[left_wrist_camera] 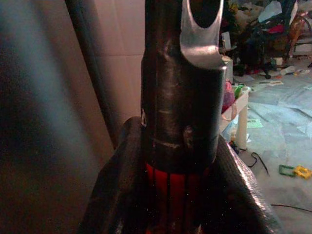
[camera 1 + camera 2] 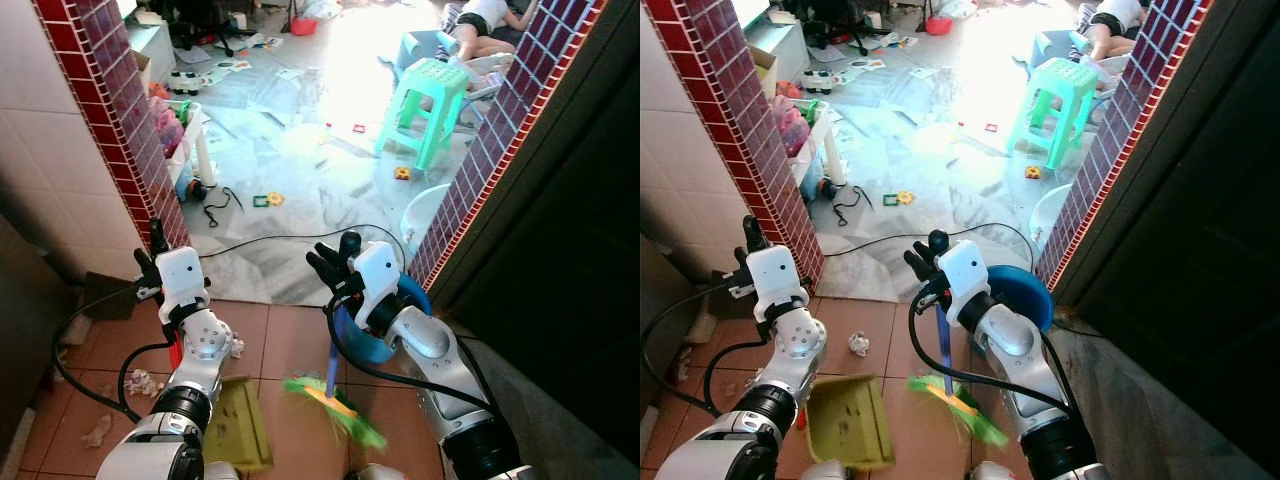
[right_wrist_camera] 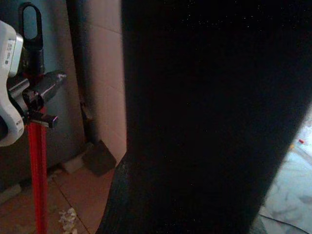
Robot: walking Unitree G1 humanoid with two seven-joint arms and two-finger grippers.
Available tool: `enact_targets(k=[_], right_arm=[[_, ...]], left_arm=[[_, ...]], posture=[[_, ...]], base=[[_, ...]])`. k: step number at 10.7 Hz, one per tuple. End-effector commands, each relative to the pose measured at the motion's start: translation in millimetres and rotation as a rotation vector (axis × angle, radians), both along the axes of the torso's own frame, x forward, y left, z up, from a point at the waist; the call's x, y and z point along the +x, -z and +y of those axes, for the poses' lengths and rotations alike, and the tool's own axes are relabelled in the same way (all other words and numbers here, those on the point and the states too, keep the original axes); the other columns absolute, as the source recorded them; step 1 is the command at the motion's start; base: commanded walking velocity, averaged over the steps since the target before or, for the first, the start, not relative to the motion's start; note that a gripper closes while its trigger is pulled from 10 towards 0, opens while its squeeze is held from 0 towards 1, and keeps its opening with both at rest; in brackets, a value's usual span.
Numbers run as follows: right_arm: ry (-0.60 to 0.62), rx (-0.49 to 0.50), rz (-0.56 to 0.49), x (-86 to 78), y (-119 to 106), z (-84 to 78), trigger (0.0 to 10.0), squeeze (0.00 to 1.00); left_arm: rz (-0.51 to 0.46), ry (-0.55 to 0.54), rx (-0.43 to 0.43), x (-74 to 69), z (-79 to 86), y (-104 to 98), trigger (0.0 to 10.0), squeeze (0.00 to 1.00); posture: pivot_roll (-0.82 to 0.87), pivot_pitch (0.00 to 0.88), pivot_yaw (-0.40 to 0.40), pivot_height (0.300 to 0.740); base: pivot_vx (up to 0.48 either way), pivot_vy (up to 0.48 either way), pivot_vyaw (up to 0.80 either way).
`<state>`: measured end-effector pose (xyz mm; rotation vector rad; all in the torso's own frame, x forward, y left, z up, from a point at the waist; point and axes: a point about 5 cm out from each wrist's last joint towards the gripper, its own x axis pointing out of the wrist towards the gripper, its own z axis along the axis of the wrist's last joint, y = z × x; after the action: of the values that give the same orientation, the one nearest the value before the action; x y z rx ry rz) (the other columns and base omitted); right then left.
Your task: Sweep floor
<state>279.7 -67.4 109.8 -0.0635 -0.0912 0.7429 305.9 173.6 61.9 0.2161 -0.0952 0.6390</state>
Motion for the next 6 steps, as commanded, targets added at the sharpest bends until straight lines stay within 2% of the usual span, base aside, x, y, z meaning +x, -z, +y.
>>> enact_targets(k=[1,2,3,4,6], right_arm=[[0.007,-0.046,-0.004,0.0,0.6,-5.0,10.0,0.00],[-0.023,-0.038,0.022,-2.3,-0.2,-3.4,10.0,0.00],[-0.107,0.015,0.050,-7.0,-9.4,-1.6,10.0,0.00],[-0.089,0.062,0.022,-3.4,-20.8,-3.8,10.0,0.00],[0.082,0.175,-0.069,19.6,-54.3,-15.4,10.0,0.00]], left_arm=[[-0.023,0.000,0.020,3.4,-0.7,-5.5,10.0,0.00],[-0.003,-0.034,-0.001,0.7,1.5,-0.7,10.0,0.00],[0.018,-0.007,-0.065,1.9,-5.7,3.3,10.0,0.00],[0.056,0.022,-0.066,2.0,-12.0,7.9,10.0,0.00],[0.075,0.124,-0.046,5.8,-23.2,7.9,10.0,0.00]], posture=[[-0.14,0.033,-0.044,0.740],[-0.13,0.033,-0.045,0.740],[-0.14,0.032,-0.043,0.740],[-0.15,0.030,-0.041,0.740],[-0.15,0.021,-0.030,0.740]], base=[[0.000,0.000,0.00],[0.000,0.000,0.00],[0.000,0.000,0.00],[0.000,0.000,0.00],[0.000,0.000,0.00]])
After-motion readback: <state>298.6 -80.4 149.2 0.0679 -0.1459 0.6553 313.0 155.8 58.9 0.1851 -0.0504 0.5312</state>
